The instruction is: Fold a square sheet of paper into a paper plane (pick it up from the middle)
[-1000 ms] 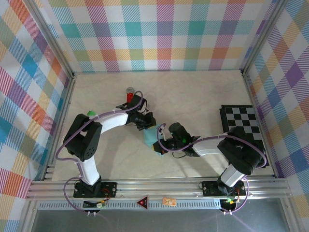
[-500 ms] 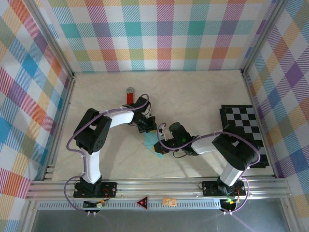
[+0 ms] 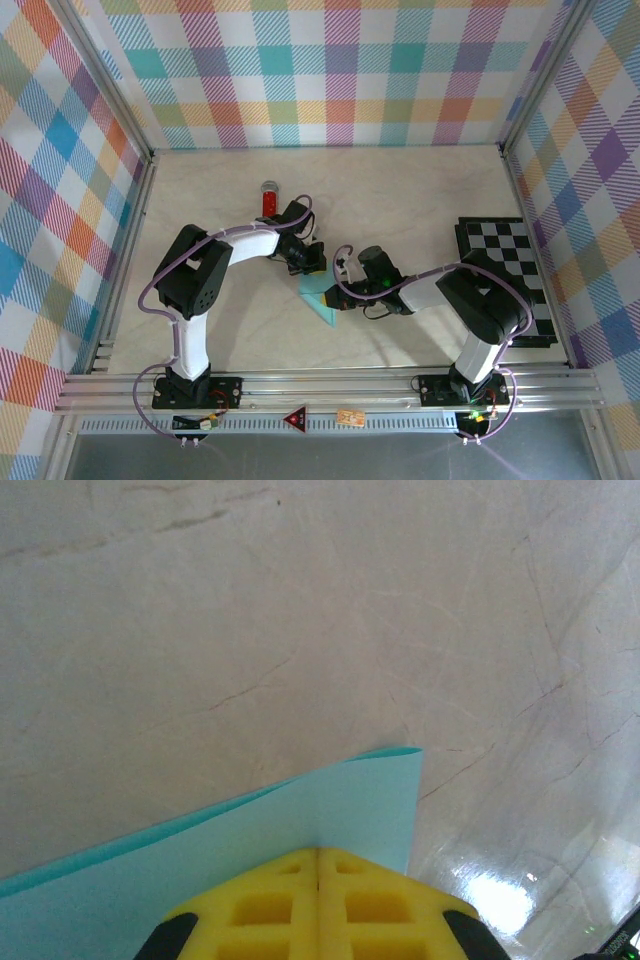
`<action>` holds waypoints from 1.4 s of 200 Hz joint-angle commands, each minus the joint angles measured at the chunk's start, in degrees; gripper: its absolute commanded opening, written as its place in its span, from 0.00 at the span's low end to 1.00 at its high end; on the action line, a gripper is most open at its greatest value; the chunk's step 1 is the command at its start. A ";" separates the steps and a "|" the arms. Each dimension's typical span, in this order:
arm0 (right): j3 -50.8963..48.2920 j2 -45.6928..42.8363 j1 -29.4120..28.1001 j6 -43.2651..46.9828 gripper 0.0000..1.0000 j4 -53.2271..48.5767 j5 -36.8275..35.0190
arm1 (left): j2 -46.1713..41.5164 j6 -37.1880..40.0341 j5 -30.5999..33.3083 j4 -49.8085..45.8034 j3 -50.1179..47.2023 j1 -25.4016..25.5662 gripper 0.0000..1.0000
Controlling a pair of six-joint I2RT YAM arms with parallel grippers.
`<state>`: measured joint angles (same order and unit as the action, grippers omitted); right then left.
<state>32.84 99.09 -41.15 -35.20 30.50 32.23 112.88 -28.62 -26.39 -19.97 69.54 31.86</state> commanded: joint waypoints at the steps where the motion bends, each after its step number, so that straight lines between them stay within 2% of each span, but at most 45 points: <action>1: 0.66 0.75 0.51 -0.97 0.00 2.55 1.35 | 1.91 0.58 1.61 -2.40 -0.37 0.58 0.00; 280: 2.18 3.73 2.12 -0.62 0.01 1.47 -0.68 | 1.27 -1.82 0.73 0.19 -2.31 0.58 0.00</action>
<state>33.63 101.86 -39.35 -36.03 31.90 31.90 112.88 -30.20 -26.96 -17.96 68.84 31.86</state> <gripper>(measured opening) 0.064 0.048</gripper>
